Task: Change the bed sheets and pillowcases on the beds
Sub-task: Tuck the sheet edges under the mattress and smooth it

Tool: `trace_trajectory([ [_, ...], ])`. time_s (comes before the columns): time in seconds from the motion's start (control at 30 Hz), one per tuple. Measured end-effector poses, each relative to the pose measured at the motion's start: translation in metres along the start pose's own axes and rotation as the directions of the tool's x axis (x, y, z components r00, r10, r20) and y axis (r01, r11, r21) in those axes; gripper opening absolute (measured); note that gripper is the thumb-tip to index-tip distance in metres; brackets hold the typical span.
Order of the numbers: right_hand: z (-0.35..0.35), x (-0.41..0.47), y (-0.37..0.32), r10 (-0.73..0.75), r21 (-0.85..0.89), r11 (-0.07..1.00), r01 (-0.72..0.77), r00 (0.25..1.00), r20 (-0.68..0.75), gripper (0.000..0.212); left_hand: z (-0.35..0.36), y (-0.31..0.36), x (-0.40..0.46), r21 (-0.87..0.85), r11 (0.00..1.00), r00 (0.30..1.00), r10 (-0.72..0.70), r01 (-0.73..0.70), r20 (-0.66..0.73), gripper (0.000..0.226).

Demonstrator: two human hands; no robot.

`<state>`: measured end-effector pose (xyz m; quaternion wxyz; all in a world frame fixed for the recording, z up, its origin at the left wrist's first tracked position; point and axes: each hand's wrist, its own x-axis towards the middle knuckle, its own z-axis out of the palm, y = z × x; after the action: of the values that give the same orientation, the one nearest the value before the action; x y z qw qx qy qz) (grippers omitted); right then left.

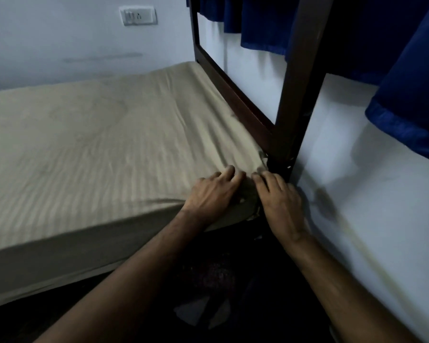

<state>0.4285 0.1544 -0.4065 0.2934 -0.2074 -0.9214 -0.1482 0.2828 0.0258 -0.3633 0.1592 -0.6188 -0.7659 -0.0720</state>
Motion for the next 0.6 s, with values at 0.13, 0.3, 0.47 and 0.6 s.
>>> trace_trajectory([
  [0.13,-0.002,0.017,0.001,0.008,-0.145,0.989,-0.024,0.994,-0.111,0.018,0.005,0.012,0.021,0.067,0.995,0.988,0.079,-0.071,-0.130,0.031],
  [0.3,-0.010,0.024,0.008,-0.059,-0.166,0.986,0.025,0.977,-0.203,0.012,0.011,0.015,0.023,0.086,0.987,0.967,0.149,-0.133,-0.207,0.026],
  [0.47,-0.018,0.023,-0.001,-0.035,-0.200,0.980,0.015,0.995,-0.093,0.011,0.016,0.014,0.021,0.146,0.966,0.928,0.248,-0.214,-0.279,0.022],
  [0.6,-0.023,0.022,-0.014,0.106,-0.183,0.978,-0.102,0.994,0.011,0.012,0.017,0.017,0.017,0.177,0.953,0.916,0.288,-0.245,-0.279,0.020],
])
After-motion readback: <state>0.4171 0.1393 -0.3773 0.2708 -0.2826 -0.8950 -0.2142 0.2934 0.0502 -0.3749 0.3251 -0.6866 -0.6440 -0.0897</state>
